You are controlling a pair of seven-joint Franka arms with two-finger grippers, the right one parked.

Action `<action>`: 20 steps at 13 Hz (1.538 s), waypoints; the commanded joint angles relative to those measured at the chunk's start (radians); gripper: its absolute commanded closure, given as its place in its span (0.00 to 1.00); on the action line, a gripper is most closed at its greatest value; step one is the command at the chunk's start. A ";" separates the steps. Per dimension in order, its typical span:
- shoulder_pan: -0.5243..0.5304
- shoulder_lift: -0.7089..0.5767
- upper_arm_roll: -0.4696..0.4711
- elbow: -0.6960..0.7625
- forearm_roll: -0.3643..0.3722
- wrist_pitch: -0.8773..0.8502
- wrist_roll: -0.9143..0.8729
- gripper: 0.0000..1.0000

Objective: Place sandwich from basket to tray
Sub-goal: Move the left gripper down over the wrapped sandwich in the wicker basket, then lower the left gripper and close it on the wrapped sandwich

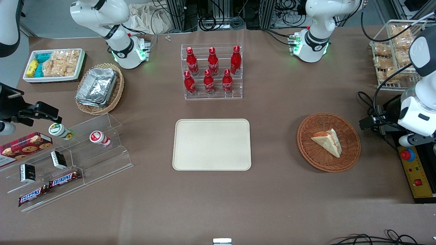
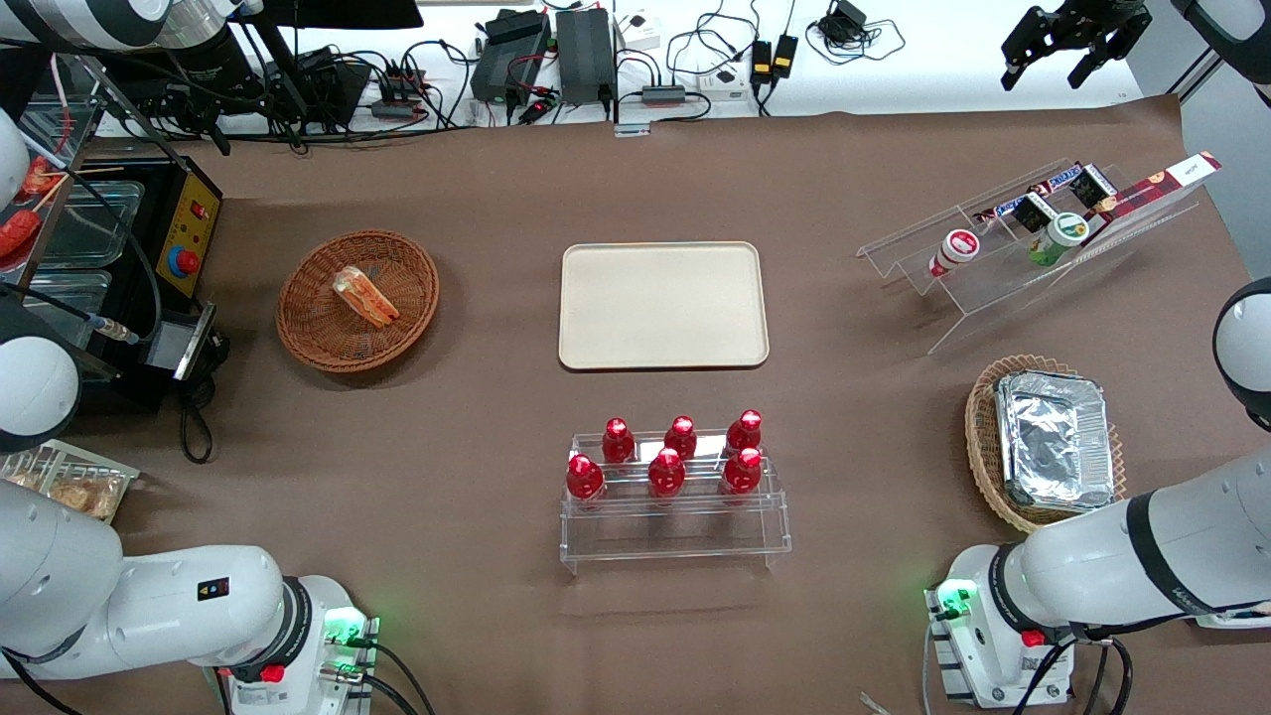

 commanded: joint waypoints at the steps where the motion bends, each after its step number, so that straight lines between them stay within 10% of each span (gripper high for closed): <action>1: -0.003 0.015 -0.007 0.030 0.010 -0.032 -0.013 0.00; 20: -0.009 0.150 0.001 -0.341 0.001 0.379 -0.550 0.01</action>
